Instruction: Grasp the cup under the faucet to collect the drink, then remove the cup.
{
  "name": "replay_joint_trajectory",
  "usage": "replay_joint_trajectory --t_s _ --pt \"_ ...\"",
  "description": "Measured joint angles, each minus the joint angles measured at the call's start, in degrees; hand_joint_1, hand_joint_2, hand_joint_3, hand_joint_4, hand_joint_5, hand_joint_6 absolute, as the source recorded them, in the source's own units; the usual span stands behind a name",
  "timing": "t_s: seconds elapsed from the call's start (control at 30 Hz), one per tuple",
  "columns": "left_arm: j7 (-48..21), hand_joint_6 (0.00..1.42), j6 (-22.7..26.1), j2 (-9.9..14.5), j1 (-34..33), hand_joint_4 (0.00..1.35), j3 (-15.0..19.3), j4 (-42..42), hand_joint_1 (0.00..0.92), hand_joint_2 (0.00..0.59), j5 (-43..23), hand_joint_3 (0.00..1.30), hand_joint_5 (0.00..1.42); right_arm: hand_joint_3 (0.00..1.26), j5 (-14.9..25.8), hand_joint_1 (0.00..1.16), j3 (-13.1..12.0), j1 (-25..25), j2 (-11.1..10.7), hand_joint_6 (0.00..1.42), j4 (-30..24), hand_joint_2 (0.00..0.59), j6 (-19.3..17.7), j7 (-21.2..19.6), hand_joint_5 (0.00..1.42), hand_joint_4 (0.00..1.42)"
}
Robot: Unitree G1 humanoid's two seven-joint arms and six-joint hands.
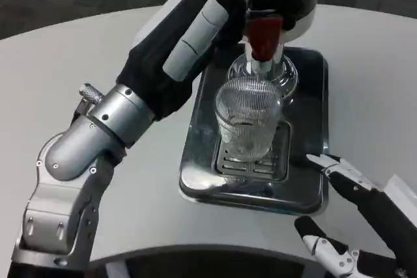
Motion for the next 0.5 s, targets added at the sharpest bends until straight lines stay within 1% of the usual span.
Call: replay_joint_trajectory --t_s 0.23,0.5 --pt "-0.3 0.30 -1.1 0.4 0.0 0.39 0.1 1.0 0.001 0.040 0.7 0.44 0.41 0.17 0.0 0.60 0.2 0.0 0.0 0.00 0.0 0.472 0.0 0.0 0.03 0.08" --pt "-0.4 0.31 -2.3 0.4 0.0 0.43 0.4 1.9 0.000 0.036 0.7 0.47 0.44 0.17 0.0 0.60 0.5 0.0 0.1 0.00 0.0 0.472 0.0 0.0 0.03 0.08"
